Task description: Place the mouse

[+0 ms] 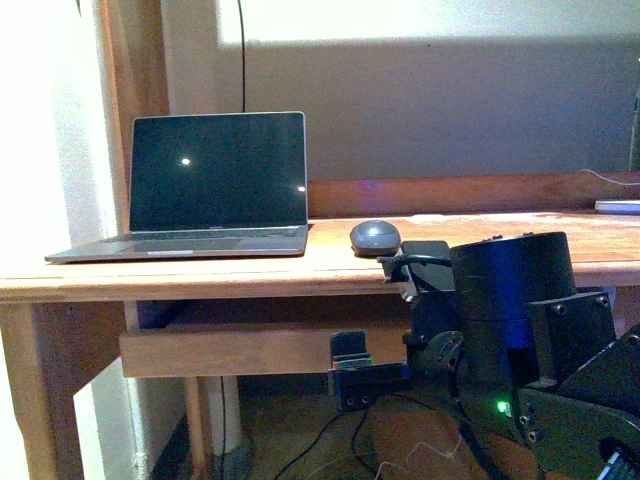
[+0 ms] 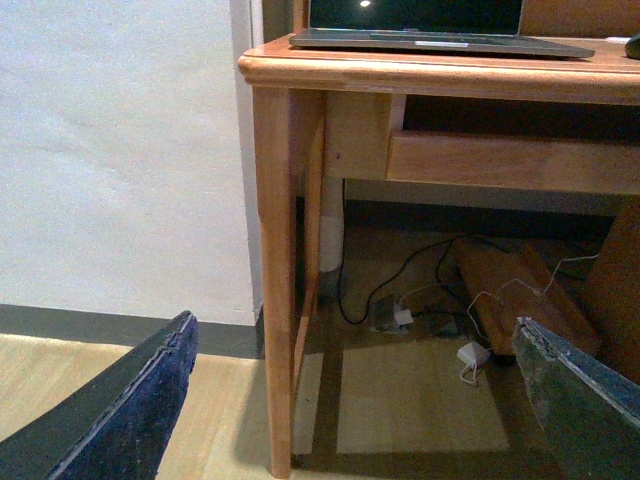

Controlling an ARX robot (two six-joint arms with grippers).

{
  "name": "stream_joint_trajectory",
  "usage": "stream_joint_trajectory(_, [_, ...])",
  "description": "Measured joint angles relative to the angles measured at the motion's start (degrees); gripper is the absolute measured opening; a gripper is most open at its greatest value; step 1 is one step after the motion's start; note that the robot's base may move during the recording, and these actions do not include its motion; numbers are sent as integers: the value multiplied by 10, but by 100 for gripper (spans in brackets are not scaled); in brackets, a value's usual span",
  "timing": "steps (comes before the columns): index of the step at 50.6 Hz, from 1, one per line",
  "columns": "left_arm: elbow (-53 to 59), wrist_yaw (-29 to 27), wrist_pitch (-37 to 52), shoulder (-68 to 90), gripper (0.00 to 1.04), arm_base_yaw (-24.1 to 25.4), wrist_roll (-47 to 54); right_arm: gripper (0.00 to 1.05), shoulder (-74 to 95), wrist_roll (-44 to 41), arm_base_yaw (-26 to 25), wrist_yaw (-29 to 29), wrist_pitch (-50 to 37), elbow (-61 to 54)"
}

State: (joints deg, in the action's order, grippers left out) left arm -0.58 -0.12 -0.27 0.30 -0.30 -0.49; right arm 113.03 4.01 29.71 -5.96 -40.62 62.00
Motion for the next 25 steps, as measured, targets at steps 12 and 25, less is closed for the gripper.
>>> stream_joint_trajectory(12, [0, 0, 0, 0, 97, 0, 0, 97, -109, 48, -31, 18, -13, -124])
stream_joint_trajectory(25, [0, 0, 0, 0, 97, 0, 0, 97, -409, 158, -169, 108, 78, -343])
